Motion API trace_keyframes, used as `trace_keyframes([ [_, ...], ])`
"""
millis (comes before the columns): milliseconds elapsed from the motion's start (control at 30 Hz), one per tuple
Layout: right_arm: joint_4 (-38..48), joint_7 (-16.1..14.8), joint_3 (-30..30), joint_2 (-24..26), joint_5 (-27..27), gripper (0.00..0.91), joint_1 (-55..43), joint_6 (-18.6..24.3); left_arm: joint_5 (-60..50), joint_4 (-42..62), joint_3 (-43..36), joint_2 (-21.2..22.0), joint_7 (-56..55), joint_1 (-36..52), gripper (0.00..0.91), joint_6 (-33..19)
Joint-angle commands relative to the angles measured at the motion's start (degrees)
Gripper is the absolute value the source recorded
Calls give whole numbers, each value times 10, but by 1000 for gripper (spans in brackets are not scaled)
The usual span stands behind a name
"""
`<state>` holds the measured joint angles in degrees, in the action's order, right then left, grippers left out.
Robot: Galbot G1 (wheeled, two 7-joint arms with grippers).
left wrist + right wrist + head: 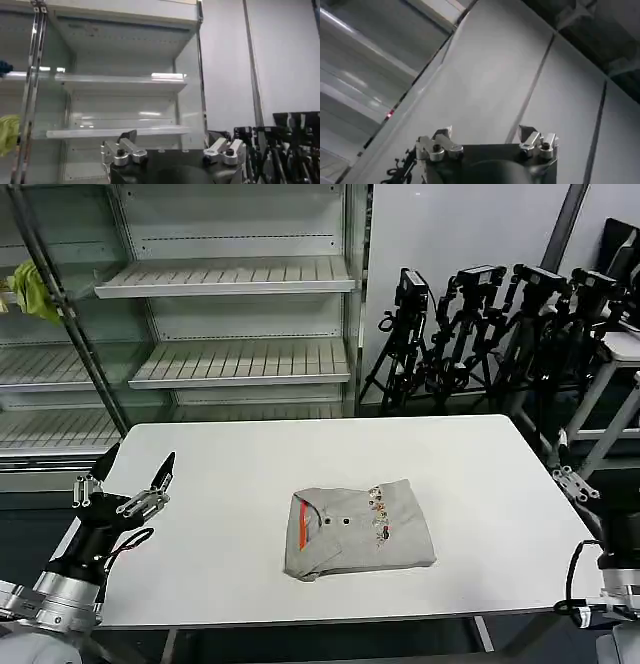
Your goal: Fold and organize the clothes.
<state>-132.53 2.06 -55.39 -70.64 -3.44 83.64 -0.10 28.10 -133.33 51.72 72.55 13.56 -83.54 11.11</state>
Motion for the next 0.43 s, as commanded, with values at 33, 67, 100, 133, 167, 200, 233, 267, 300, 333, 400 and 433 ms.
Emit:
trace_keyframes([
  [33,2,-4,16,-6,-28,907,-9,5,-1,-2,4,-9,-1,1,907,0],
  [67,0,-3,18,-6,-28,907,-9,6,0,-2,4,-11,-1,2,907,0],
  [100,0,-4,18,-7,-28,907,-9,6,0,-2,4,-14,-2,2,907,0],
  [133,0,-4,19,-7,-28,907,-9,6,-1,-1,4,-17,-1,2,907,0],
  [167,0,-4,19,-8,-28,907,-9,6,-1,1,3,-20,-2,4,907,0],
  [200,1,-3,20,-9,-28,907,-9,7,-2,3,4,-22,-2,6,907,0],
  [233,1,-3,20,-10,-28,907,-8,7,-3,4,3,-23,-2,7,907,0],
  [267,2,-3,20,-10,-28,907,-8,7,-4,5,3,-24,-2,8,907,0],
  [300,3,-2,21,-12,-29,907,-7,8,-4,5,3,-24,-3,8,907,0],
  [333,4,-3,22,-14,-29,907,-7,9,-5,5,2,-24,-3,9,907,0],
  [400,5,-2,26,-15,-31,907,-7,10,-6,5,1,-24,-2,8,907,-1],
  [433,6,-2,28,-16,-32,907,-7,10,-7,6,1,-24,-2,8,907,-2],
])
